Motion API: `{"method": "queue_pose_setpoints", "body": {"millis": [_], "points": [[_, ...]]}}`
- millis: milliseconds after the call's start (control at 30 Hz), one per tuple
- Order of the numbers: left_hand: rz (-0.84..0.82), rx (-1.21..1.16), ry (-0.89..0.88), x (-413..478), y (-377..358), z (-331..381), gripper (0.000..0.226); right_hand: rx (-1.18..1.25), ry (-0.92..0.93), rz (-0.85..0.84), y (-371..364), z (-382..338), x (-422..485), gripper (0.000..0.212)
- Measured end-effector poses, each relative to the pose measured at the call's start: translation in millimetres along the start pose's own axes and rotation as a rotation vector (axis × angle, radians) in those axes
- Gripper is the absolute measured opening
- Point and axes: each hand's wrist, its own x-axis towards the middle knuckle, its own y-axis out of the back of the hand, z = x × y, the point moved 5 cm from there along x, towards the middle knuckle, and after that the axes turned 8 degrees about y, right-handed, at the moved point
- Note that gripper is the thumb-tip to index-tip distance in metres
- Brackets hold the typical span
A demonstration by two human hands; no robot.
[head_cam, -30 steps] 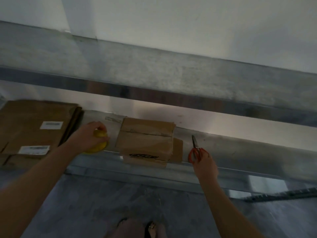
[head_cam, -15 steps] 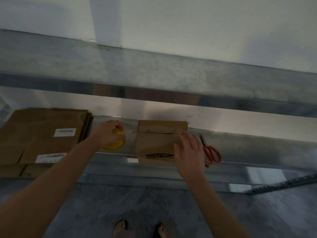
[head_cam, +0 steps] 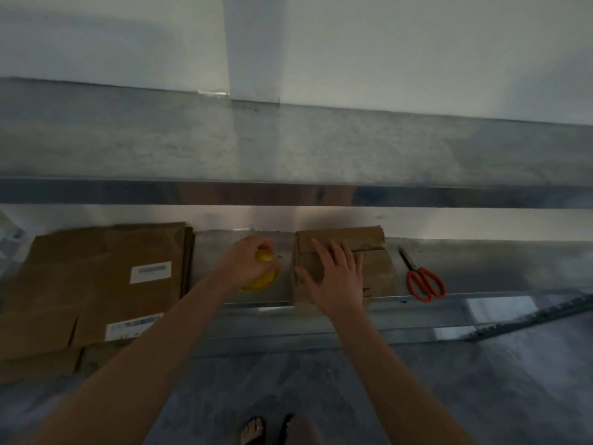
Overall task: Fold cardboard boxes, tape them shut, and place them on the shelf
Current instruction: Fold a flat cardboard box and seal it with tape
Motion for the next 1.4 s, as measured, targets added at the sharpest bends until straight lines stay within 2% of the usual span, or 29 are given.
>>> {"method": "queue_pose_setpoints", "body": {"millis": [100,200,267,500,700,800,933,1100,1267,1400], "points": [[-0.032,-0.026,0.016,7.3,-4.5,-4.0,0.031,0.0,-0.037,0.034,-4.5,-0.2,5.9,0.059],[-0.084,-0.151,0.028,11.9,-5.9,-6.8,0.016,-0.05,-0.018,0.106,-12.8,-2.3,6.9,0.055],[-0.074,-0.147,0.006,14.5,-4.3,-6.1,0.006,-0.058,-0.024,0.167,-15.5,-1.6,7.3,0.053],[0.014,-0.19,-0.004,20.4,-10.5,-11.1,0.012,0.057,-0.177,0.248,-13.8,-4.6,20.1,0.042],[-0.018,-0.036,-0.047,26.0,-10.7,-9.6,0.018,0.034,-0.15,0.293,-16.4,-2.0,18.5,0.039],[0.042,0.074,-0.056,33.3,12.4,-29.4,0.025,0.026,-0.128,0.304,-15.9,-0.4,18.4,0.035],[0.042,0.103,-0.064,27.5,31.3,-45.7,0.005,-0.004,-0.119,0.283,-19.4,3.1,20.8,0.037],[-0.009,0.095,-0.17,11.8,13.8,-41.0,0.018,-0.01,-0.076,0.199,-15.6,6.5,21.6,0.046],[-0.003,0.133,-0.261,-7.1,15.3,-28.6,0.023,-0.05,0.066,0.079,-6.7,4.0,9.1,0.064],[0.064,0.133,-0.314,-20.8,29.7,-20.4,0.025,-0.028,0.229,0.2,10.4,-11.7,-3.4,0.055]]}}
